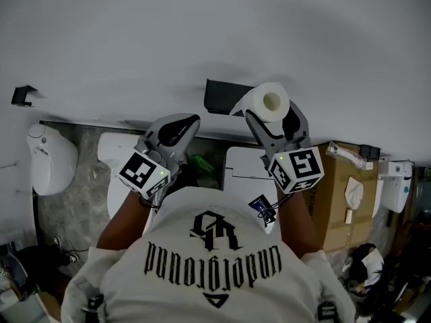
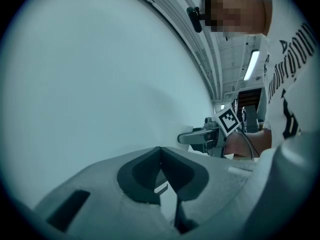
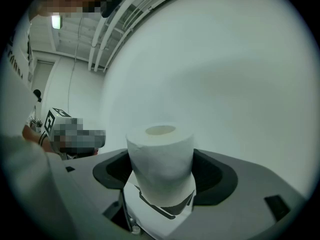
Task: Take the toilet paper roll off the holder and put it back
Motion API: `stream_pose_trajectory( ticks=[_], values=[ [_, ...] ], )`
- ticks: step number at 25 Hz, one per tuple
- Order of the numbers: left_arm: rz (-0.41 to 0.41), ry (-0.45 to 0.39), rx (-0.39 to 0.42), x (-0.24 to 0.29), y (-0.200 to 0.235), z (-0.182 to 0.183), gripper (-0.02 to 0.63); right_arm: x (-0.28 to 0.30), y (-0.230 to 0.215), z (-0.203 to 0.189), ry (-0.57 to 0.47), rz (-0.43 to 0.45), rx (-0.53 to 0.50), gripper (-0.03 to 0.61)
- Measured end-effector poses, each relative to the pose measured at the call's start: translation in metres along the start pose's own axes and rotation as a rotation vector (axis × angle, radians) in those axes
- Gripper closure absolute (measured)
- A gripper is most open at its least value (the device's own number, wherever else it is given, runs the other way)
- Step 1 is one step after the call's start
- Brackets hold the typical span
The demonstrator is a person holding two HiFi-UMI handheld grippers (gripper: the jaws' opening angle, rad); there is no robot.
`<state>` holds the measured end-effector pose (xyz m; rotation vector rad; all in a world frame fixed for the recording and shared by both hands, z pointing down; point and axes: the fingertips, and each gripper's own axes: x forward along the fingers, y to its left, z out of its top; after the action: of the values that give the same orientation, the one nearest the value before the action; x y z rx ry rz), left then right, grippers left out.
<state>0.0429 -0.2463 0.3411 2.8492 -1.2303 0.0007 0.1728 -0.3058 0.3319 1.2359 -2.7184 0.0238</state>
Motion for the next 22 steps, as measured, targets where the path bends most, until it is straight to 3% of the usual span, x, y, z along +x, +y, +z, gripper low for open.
stream_pose_trajectory(
  ticks=[22],
  values=[
    [-0.049,0.08,-0.054,0.035,0.057,-0.03,0.6,0.063,-0.014,-0.035,0.086,0.005,0.062,0.247]
  ],
)
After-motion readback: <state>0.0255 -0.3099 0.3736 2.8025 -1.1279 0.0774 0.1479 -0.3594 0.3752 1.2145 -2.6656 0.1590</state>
